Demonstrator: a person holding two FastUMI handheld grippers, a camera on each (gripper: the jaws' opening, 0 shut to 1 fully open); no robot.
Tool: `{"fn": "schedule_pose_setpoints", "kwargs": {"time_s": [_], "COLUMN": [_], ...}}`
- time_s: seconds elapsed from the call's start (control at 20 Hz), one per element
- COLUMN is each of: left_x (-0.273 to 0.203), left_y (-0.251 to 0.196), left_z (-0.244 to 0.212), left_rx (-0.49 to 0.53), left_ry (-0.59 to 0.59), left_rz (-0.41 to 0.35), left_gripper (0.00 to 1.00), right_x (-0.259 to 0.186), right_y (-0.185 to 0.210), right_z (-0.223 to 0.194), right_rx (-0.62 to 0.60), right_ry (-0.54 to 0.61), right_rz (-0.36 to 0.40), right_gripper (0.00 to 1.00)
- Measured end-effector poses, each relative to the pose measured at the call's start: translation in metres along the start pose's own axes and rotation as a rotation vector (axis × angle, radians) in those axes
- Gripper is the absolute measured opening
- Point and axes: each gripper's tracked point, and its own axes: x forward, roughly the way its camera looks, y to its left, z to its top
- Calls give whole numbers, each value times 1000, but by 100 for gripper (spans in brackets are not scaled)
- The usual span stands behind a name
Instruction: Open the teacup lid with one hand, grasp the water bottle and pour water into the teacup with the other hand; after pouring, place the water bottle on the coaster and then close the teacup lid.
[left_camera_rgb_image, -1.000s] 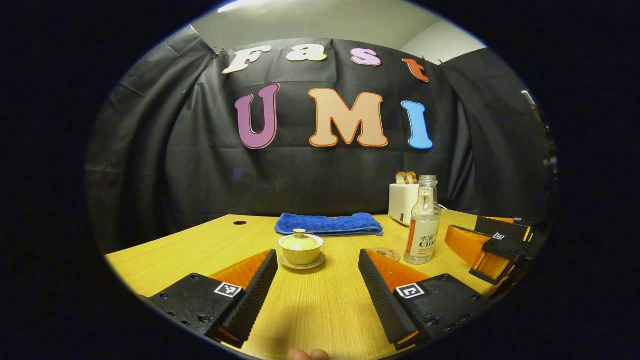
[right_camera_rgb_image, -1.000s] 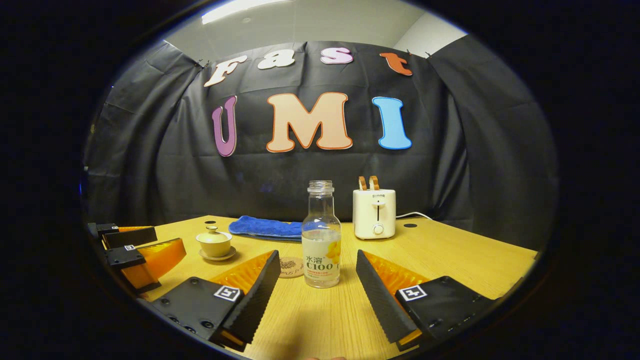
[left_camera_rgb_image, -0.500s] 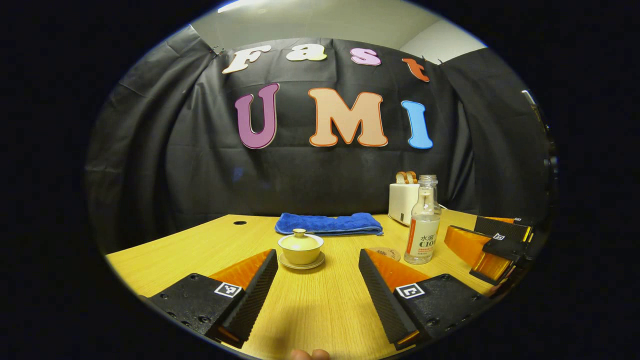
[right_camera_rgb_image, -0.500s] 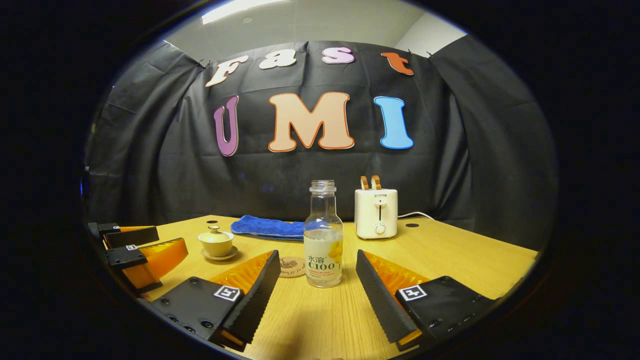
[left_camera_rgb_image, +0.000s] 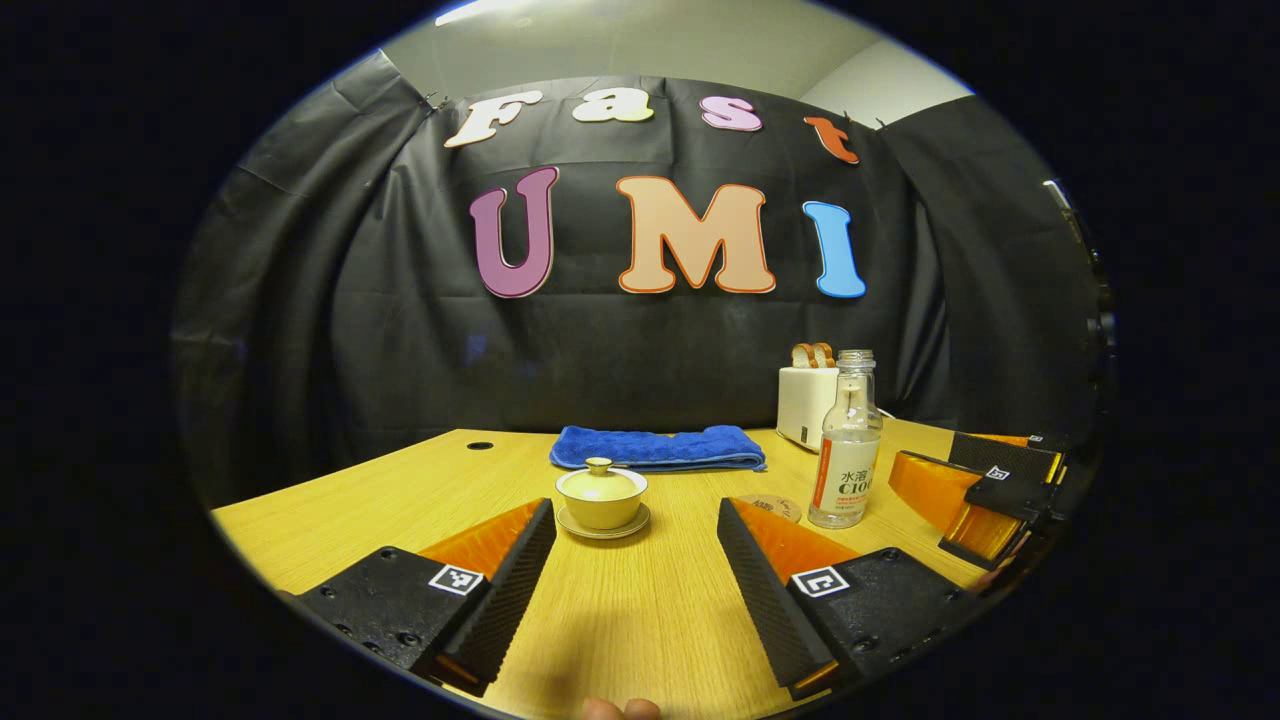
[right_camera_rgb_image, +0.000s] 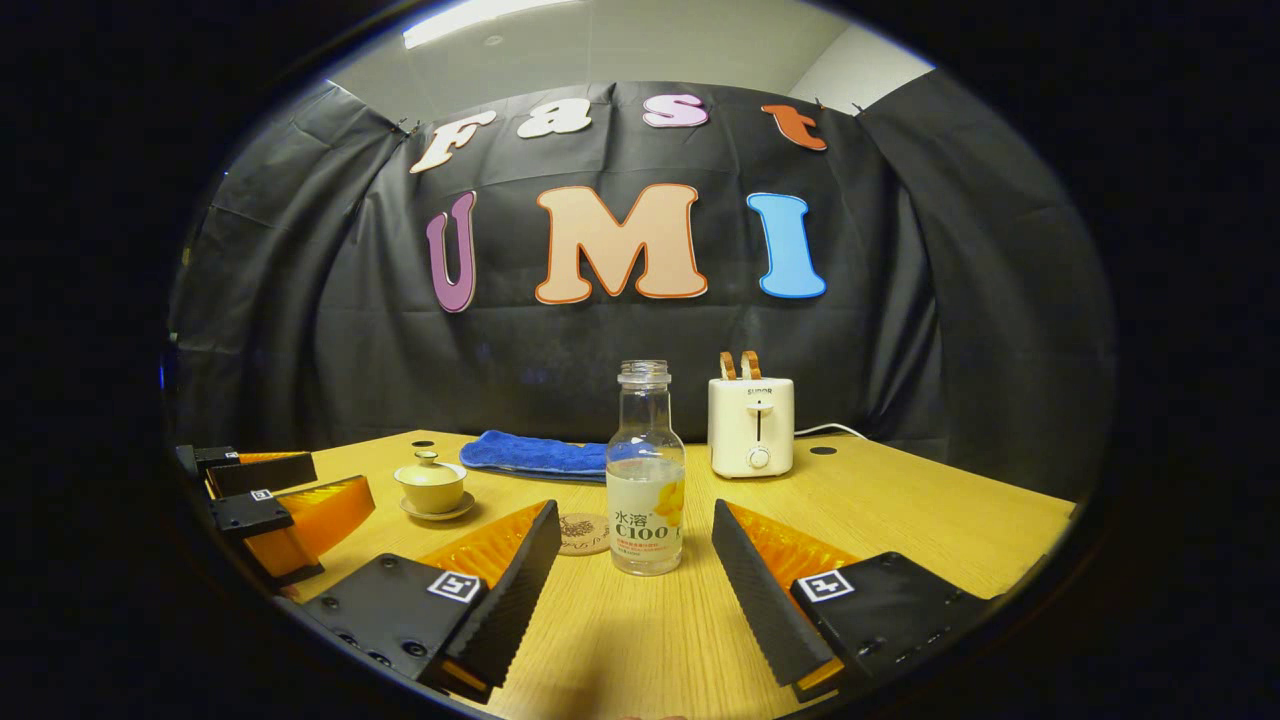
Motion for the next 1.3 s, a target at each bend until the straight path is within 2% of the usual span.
{"fn": "schedule_pose_setpoints", "kwargs": {"time_s": [0.25,0.55,0.75,1.0,1.3], "left_x": [2,7,45,101,154], "left_y": [5,4,14,27,41], "left_z": [-2,-1,-3,-4,-14], "left_rx": [-2,0,7,12,29], "left_ry": [3,-4,2,6,67], "left_rz": [45,22,40,63,92], "left_gripper": [95,95,95,95,95], "right_x": [1,3,9,18,19], "right_y": [0,-2,-14,-51,-60], "right_z": [1,-1,0,2,2], "right_rx": [0,0,-2,-3,-5], "right_ry": [-1,2,1,1,-1], "right_rz": [0,6,-7,-72,-89], "right_gripper": [98,97,98,97,98]}}
